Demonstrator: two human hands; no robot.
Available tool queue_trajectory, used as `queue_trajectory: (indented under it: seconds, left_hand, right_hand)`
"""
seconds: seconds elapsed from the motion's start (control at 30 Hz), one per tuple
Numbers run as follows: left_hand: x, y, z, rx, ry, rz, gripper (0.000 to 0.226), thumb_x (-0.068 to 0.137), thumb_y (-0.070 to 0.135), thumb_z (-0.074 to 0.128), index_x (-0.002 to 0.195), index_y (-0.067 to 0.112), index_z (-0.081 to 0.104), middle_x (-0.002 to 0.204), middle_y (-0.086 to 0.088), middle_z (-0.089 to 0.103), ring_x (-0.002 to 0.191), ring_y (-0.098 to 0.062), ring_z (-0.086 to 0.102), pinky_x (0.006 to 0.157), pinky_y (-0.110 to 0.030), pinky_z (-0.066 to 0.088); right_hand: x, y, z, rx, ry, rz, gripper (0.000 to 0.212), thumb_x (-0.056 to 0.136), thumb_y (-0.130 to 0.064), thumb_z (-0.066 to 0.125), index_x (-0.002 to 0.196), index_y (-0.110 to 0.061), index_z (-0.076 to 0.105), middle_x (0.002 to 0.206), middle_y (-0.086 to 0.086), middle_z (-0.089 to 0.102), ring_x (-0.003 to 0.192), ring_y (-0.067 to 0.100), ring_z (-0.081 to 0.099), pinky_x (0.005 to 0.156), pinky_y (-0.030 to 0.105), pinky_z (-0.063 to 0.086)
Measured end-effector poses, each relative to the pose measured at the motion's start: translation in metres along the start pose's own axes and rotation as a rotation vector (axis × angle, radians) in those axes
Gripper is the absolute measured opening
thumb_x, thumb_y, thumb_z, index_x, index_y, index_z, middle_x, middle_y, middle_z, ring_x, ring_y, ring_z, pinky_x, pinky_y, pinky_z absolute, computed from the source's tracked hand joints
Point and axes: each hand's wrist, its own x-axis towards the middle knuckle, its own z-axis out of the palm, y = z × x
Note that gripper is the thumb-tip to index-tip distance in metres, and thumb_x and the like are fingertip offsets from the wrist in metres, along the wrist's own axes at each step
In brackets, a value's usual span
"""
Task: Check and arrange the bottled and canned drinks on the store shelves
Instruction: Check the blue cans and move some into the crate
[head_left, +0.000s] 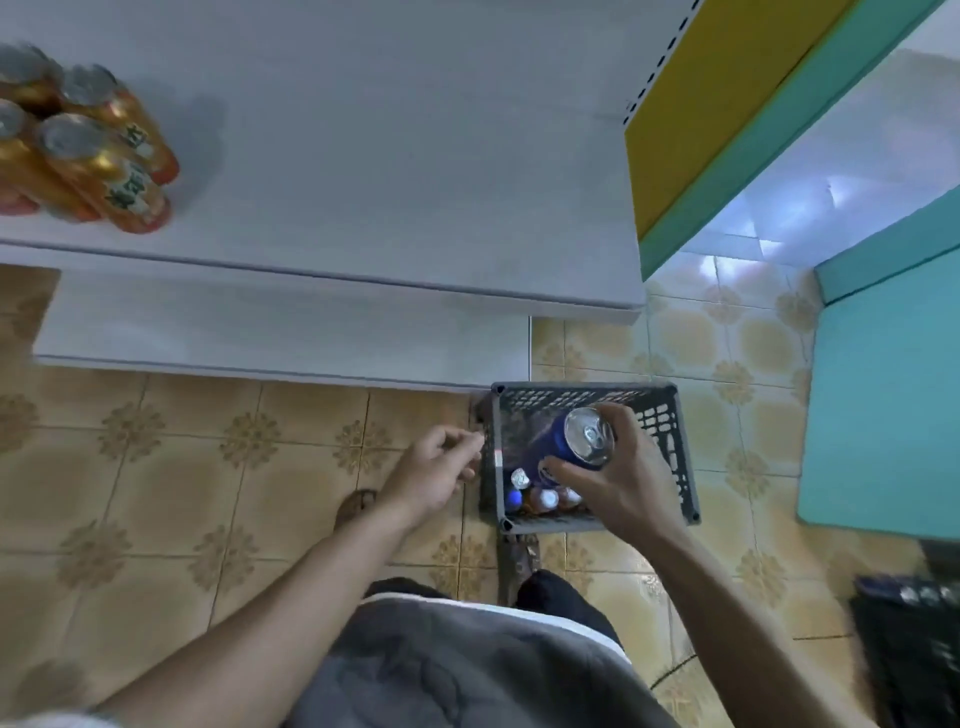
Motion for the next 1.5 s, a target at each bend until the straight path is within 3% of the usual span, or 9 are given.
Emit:
queue_trajectory:
  seconds: [0.23, 0.33, 0.5, 0.77, 0.93, 1.13, 1.3, 1.4, 1.5]
  left_hand:
    - [0.035, -0.073, 0.104, 0.05, 0.097, -0.252, 0.027, 0.077, 0.057, 0.058, 0.092, 0.035, 0.062, 0.097, 0.008, 0.068, 0.093, -0.021, 0.068, 0.093, -0.047, 0.054]
    - [0.058, -0.105, 0.133, 0.087, 0.092, -0.309, 0.017, 0.091, 0.05, 0.059, 0.098, 0.035, 0.061, 0.099, 0.012, 0.066, 0.095, -0.016, 0.066, 0.091, -0.04, 0.053]
    - [0.131, -0.158, 0.152, 0.264, 0.101, -0.312, 0.029, 0.097, 0.051, 0.051, 0.119, 0.033, 0.055, 0.106, 0.019, 0.059, 0.1, -0.011, 0.061, 0.089, -0.033, 0.05]
    - [0.274, -0.254, 0.152, 0.374, 0.239, -0.254, 0.031, 0.099, 0.049, 0.049, 0.124, 0.032, 0.054, 0.104, 0.019, 0.055, 0.101, -0.014, 0.06, 0.08, -0.028, 0.043]
    - [0.31, -0.311, 0.156, 0.34, 0.217, -0.289, 0.031, 0.097, 0.049, 0.05, 0.123, 0.033, 0.056, 0.102, 0.02, 0.054, 0.104, -0.013, 0.059, 0.08, -0.027, 0.039]
    - [0.318, -0.327, 0.15, 0.321, 0.198, -0.278, 0.03, 0.097, 0.049, 0.051, 0.122, 0.034, 0.057, 0.101, 0.02, 0.055, 0.102, -0.011, 0.059, 0.079, -0.026, 0.038]
    - [0.279, -0.297, 0.144, 0.299, 0.185, -0.264, 0.028, 0.098, 0.047, 0.051, 0.121, 0.033, 0.056, 0.104, 0.02, 0.057, 0.1, -0.011, 0.061, 0.08, -0.027, 0.043]
    - [0.235, -0.264, 0.132, 0.337, 0.193, -0.25, 0.031, 0.098, 0.047, 0.052, 0.124, 0.031, 0.055, 0.115, 0.016, 0.063, 0.108, -0.013, 0.06, 0.09, -0.029, 0.047]
    - [0.184, -0.225, 0.109, 0.4, 0.252, -0.215, 0.036, 0.098, 0.047, 0.052, 0.13, 0.029, 0.053, 0.124, 0.014, 0.062, 0.107, -0.012, 0.059, 0.085, -0.027, 0.045]
  right_hand:
    - [0.043, 0.132, 0.023, -0.111, -0.183, 0.034, 0.079, 0.071, -0.038, 0.09, 0.135, -0.017, 0.049, 0.118, 0.002, 0.058, 0.113, 0.025, 0.054, 0.093, 0.046, 0.049]
    - [0.075, 0.177, 0.05, -0.183, -0.233, 0.055, 0.076, 0.072, -0.038, 0.088, 0.133, -0.016, 0.049, 0.113, 0.002, 0.059, 0.11, 0.028, 0.056, 0.089, 0.045, 0.05]
    - [0.162, 0.236, 0.127, -0.235, -0.236, 0.036, 0.069, 0.074, -0.035, 0.086, 0.128, -0.012, 0.05, 0.122, 0.007, 0.061, 0.111, 0.029, 0.055, 0.089, 0.043, 0.048]
    - [0.3, 0.321, 0.283, -0.436, -0.314, -0.05, 0.076, 0.079, -0.041, 0.082, 0.135, -0.008, 0.042, 0.136, 0.012, 0.051, 0.121, 0.031, 0.053, 0.095, 0.039, 0.043]
    - [0.336, 0.364, 0.362, -0.648, -0.462, -0.064, 0.095, 0.08, -0.039, 0.083, 0.149, -0.006, 0.027, 0.146, 0.018, 0.043, 0.128, 0.037, 0.05, 0.1, 0.045, 0.044]
    - [0.348, 0.375, 0.392, -0.71, -0.503, -0.036, 0.084, 0.085, -0.036, 0.076, 0.151, -0.015, 0.03, 0.142, 0.017, 0.045, 0.128, 0.039, 0.051, 0.101, 0.044, 0.043]
    - [0.331, 0.356, 0.348, -0.743, -0.501, 0.028, 0.063, 0.08, -0.054, 0.07, 0.13, -0.019, 0.052, 0.118, 0.01, 0.062, 0.107, 0.033, 0.062, 0.077, 0.036, 0.045]
    - [0.305, 0.311, 0.304, -0.765, -0.547, 0.034, 0.027, 0.089, -0.042, 0.058, 0.094, -0.016, 0.055, 0.08, 0.003, 0.059, 0.085, 0.028, 0.061, 0.066, 0.032, 0.042]
    - [0.267, 0.252, 0.257, -0.822, -0.557, -0.025, 0.021, 0.088, -0.034, 0.056, 0.078, -0.016, 0.054, 0.073, 0.003, 0.058, 0.067, 0.022, 0.057, 0.057, 0.027, 0.038]
